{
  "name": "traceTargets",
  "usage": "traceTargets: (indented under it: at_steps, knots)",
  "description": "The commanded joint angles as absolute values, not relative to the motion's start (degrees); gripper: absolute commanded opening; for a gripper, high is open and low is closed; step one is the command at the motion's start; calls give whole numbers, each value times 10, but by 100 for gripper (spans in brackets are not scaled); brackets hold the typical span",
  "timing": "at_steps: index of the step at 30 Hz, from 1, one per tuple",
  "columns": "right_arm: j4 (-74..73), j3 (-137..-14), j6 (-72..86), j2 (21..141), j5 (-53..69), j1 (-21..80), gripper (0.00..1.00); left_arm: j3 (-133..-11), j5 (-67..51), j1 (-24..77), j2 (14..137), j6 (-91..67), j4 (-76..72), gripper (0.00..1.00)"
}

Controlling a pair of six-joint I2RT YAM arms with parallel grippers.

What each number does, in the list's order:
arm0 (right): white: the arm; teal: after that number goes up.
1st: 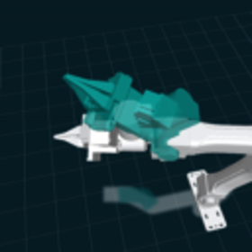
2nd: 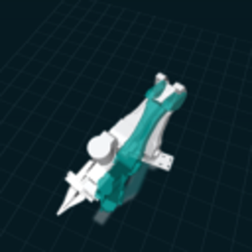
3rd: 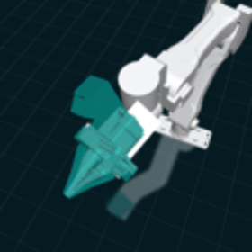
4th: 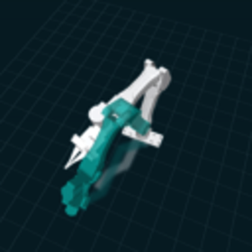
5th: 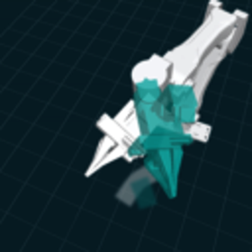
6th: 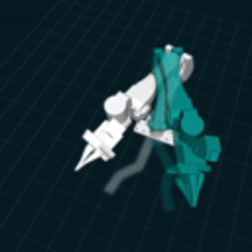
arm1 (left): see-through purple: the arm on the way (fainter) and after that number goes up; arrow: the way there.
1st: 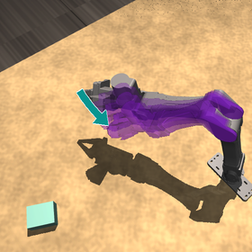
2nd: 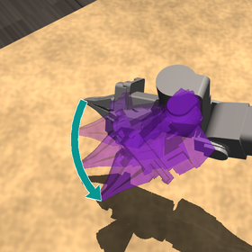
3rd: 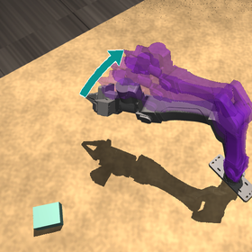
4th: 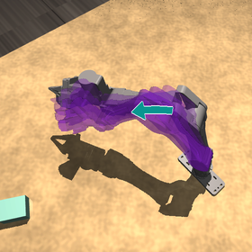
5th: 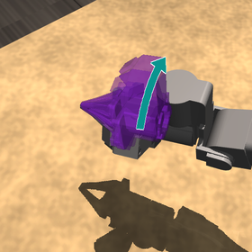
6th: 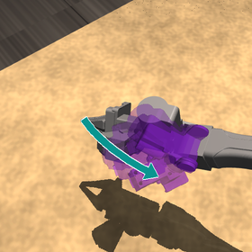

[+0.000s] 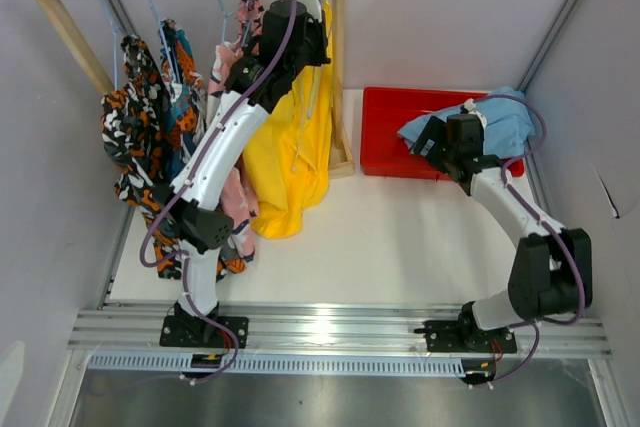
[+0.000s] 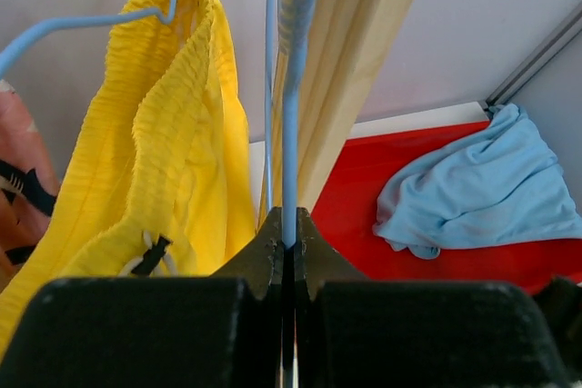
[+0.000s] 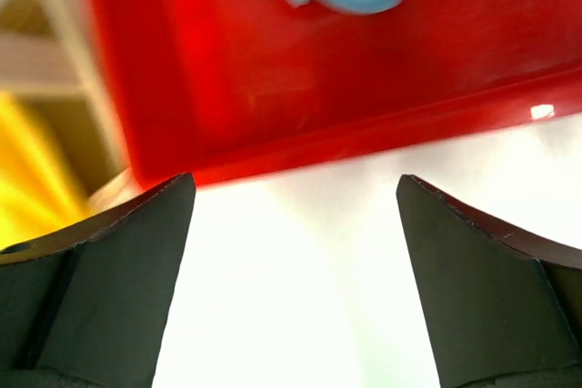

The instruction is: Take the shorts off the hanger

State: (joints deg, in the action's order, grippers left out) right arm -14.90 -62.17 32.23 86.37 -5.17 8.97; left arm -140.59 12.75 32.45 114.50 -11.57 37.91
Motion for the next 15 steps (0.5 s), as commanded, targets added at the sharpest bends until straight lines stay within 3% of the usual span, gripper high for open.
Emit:
traceTargets:
  at_steps: [1, 6, 15]
  knots:
    - [-127, -591, 338, 796, -77, 137, 99, -1464, 107, 310, 1162, -126, 310, 0]
    - [-113, -552, 331, 743, -109, 206, 100, -1478, 99, 307, 1186, -141, 258, 0]
    - [-133, -547, 325, 733, -119, 218, 100, -1482, 105, 307, 1207, -149, 207, 0]
